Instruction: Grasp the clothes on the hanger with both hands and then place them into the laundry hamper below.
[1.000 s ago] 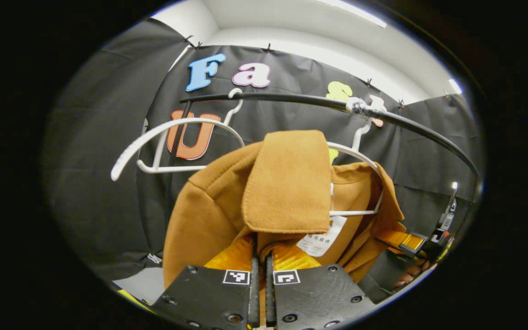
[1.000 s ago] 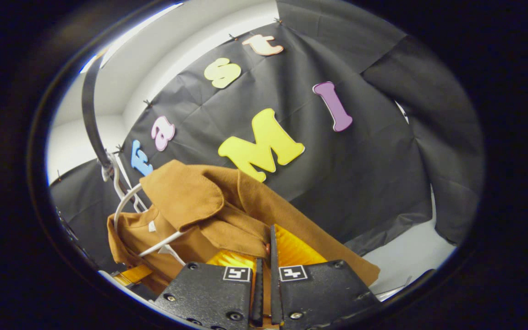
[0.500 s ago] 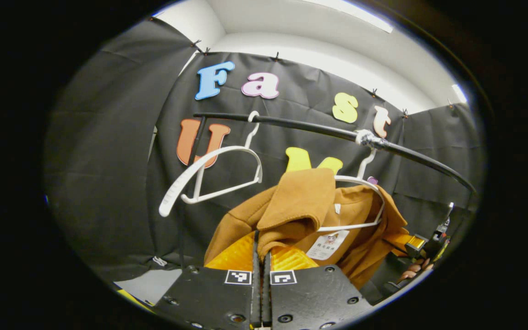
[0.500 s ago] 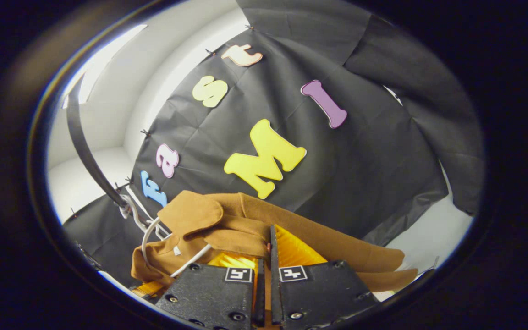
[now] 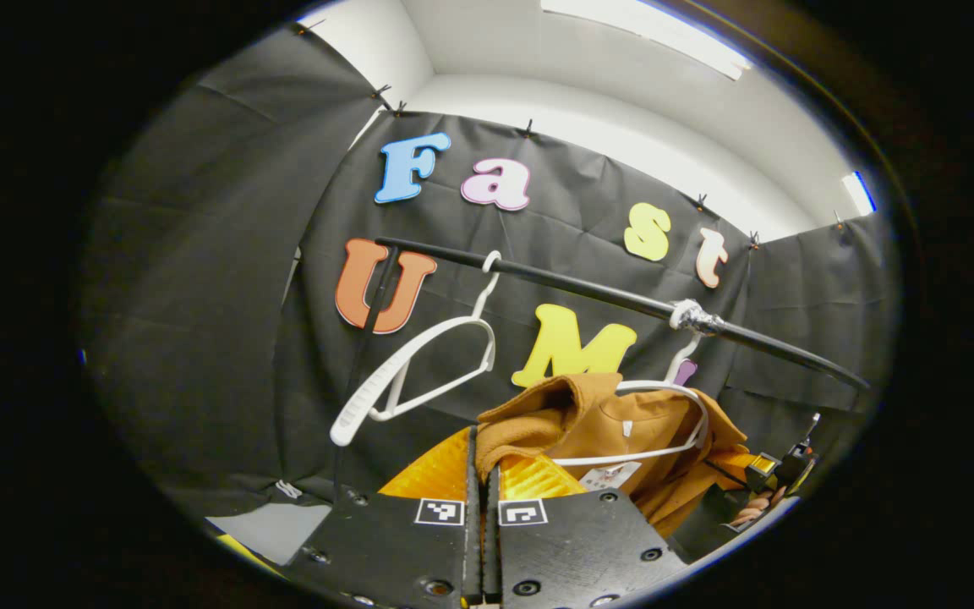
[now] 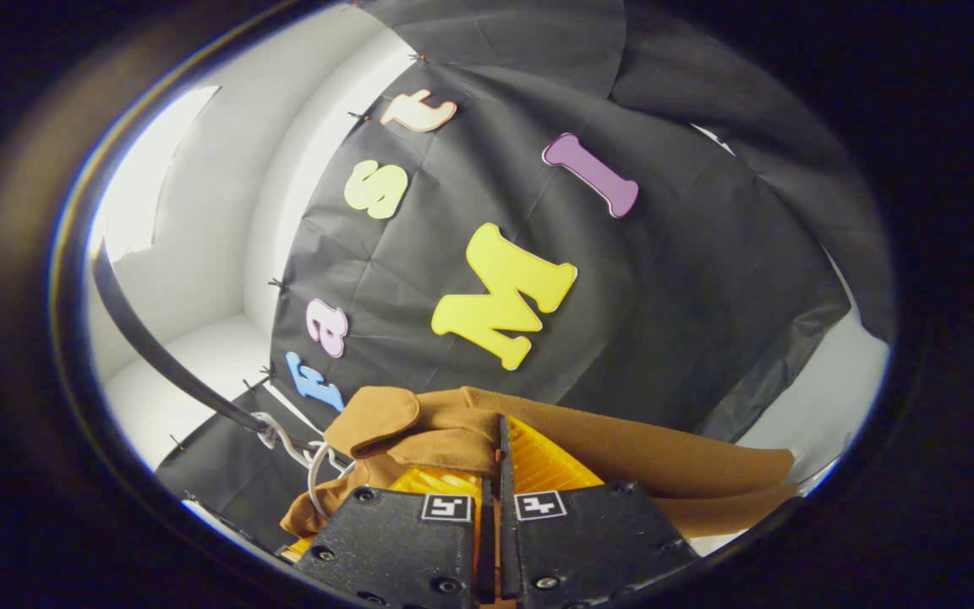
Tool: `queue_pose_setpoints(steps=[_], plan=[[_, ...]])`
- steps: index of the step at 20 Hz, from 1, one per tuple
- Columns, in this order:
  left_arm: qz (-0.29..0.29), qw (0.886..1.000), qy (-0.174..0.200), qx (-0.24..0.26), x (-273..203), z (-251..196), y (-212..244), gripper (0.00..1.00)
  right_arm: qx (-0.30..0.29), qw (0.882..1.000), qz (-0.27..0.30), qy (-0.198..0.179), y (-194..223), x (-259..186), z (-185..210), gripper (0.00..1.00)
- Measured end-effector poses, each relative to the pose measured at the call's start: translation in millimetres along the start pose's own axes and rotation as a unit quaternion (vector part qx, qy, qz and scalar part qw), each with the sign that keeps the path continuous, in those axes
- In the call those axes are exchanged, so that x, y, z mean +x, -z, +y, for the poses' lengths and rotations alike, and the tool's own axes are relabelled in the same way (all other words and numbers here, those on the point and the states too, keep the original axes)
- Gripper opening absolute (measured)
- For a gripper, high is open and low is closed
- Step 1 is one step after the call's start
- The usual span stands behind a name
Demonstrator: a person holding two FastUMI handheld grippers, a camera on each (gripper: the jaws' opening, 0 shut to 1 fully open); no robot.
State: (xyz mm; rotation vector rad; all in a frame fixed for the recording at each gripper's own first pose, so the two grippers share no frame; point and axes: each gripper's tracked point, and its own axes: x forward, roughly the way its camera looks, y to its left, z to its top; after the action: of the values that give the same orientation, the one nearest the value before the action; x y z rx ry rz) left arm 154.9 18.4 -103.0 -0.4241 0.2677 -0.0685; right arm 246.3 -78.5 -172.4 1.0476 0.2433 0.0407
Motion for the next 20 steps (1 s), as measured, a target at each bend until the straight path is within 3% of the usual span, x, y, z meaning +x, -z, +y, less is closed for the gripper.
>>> queue_pose_setpoints(steps=[1,3,13,19,20], plan=[[-0.001,1.000,0.010,-0.022,-0.3,-0.4,-1.1,0.01,0.009,1.000,0.000,-0.004,-1.6,0.1,0.0,0.06],[0.000,0.999,0.008,-0.045,-0.6,6.7,-4.2,0.07,0.023,1.000,0.000,0.000,-2.0,4.7,-4.3,0.06],[-0.021,0.998,-0.003,-0.059,4.1,38.0,-33.3,0.07,0.059,0.998,-0.004,-0.035,-31.5,26.0,4.5,0.05],[0.000,0.996,0.004,-0.089,11.6,54.9,-15.5,0.07,0.089,0.995,0.017,-0.037,-27.7,47.8,-9.4,0.05],[0.004,0.996,0.005,-0.093,16.4,57.0,-13.8,0.01,0.087,0.995,0.020,-0.038,-29.4,53.4,-9.5,0.05]])
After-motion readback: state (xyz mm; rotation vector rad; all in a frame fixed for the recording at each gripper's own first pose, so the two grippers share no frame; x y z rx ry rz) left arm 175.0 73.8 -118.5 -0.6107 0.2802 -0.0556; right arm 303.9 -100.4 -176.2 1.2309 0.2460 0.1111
